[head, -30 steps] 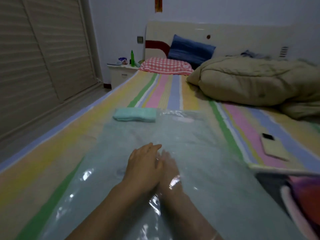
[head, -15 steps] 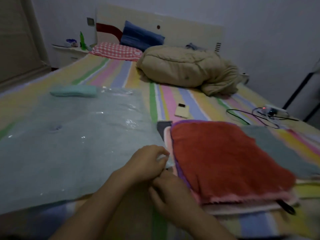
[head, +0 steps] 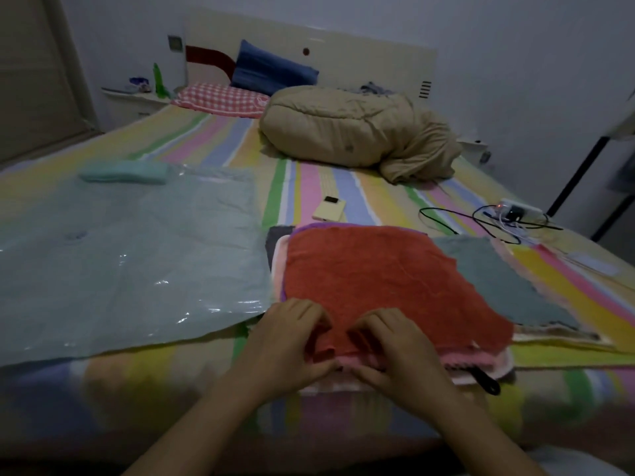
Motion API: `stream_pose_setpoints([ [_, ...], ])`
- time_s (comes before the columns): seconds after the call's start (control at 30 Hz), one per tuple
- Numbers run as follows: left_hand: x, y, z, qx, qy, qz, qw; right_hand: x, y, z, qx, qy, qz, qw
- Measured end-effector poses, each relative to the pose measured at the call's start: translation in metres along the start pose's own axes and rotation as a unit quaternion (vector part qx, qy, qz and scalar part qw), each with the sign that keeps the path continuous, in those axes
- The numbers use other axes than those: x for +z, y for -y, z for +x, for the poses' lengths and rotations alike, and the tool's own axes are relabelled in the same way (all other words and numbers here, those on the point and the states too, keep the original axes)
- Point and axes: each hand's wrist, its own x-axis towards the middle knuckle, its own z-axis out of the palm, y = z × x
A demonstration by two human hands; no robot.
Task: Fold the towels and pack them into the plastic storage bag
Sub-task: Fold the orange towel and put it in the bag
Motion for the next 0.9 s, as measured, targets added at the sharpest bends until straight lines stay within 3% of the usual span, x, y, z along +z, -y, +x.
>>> stream_pose_setpoints([
  [0.13, -0.004, 0.000, 0.004, -0.058, -0.025, -0.024, 0.998, 0.009, 0.000, 0.004, 0.018, -0.046, 0.023, 0.999],
  [0.33, -0.012, 0.007, 0.015, -0.193, -0.083, -0.218, 0.953, 0.005, -0.012, -0.001, 0.046, -0.076, 0.009, 0.996],
  [0.57, -0.002, 0.029, 0.045, -0.278, -0.157, -0.255, 0.913, -0.020, -0.076, -0.022, 0.144, -0.096, -0.027, 0.985],
  [0.73, 0.006, 0.043, 0.068, -0.350, -0.194, -0.259, 0.879, -0.038, -0.127, -0.030, 0.289, -0.145, 0.058, 0.945],
  [0.9, 0.013, 0.056, 0.087, -0.387, -0.184, -0.202, 0.881, -0.037, -0.164, -0.019, 0.328, -0.179, 0.232, 0.898],
])
